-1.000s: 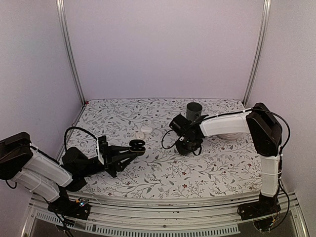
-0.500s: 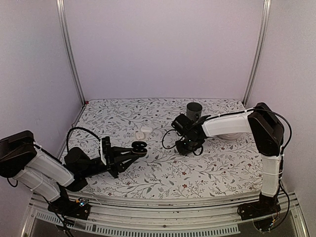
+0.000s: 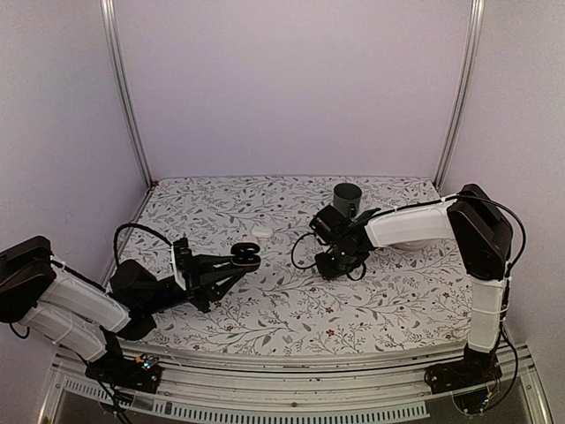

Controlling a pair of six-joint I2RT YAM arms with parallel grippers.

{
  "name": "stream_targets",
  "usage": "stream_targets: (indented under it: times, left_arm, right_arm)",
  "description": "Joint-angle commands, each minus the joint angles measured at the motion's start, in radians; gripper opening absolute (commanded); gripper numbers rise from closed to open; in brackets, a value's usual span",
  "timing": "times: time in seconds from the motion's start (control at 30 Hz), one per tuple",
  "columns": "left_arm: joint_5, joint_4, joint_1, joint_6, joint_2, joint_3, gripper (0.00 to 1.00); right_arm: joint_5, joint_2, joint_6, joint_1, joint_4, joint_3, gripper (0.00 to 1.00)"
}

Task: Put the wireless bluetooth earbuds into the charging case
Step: Pick up the right earbud from the center of the board.

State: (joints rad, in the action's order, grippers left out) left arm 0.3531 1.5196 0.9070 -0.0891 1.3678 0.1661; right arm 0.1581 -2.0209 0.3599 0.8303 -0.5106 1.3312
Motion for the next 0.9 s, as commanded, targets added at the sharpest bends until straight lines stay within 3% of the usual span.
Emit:
stream_targets:
  times: [0.0,0.23,0.4,0.47,0.87]
  left_arm:
    - [-0.006,0.042,0.006,0.029,-0.026,0.028,0.00]
    - [-0.006,0.052,0.006,0.023,-0.015,0.030,0.00]
    - [-0.008,0.049,0.007,0.024,-0.022,0.026,0.00]
    - [-0.011,0.040,0.006,0.029,-0.025,0.026,0.00]
    - [-0.110,0.075,0.006,0.014,0.016,0.021,0.00]
  right_arm:
    - [-0.038,0.018,-0.008,-0.002,-0.013,-0.031,0.27]
    - [-0.034,-0.002,-0.010,-0.004,-0.023,-0.011,0.25]
    - [-0.034,-0.009,-0.006,-0.005,-0.022,-0.003,0.20]
    - [-0.036,-0.004,-0.004,-0.004,-0.023,0.000,0.14]
    - [-0.038,0.125,0.044,0.009,0.073,-0.056,0.08]
